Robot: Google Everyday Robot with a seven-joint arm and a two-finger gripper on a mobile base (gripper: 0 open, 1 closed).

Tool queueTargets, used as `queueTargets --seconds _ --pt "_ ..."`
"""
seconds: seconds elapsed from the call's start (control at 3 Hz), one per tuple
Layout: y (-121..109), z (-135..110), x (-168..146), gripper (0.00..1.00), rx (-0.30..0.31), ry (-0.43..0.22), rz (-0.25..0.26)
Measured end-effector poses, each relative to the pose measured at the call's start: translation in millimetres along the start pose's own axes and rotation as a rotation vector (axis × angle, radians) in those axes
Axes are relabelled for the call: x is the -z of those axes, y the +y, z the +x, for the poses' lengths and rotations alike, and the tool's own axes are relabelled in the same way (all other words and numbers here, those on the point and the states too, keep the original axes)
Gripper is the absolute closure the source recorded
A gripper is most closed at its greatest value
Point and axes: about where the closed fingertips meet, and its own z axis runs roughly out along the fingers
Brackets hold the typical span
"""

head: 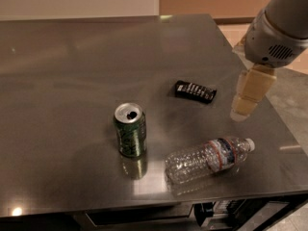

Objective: Move rxbar chocolate near green can

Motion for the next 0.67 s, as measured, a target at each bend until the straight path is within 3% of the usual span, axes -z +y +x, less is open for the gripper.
queueTargets --seconds 0.67 --pt "-19.9 -23.9 -58.5 0.0 -0.005 -0.019 -0.023"
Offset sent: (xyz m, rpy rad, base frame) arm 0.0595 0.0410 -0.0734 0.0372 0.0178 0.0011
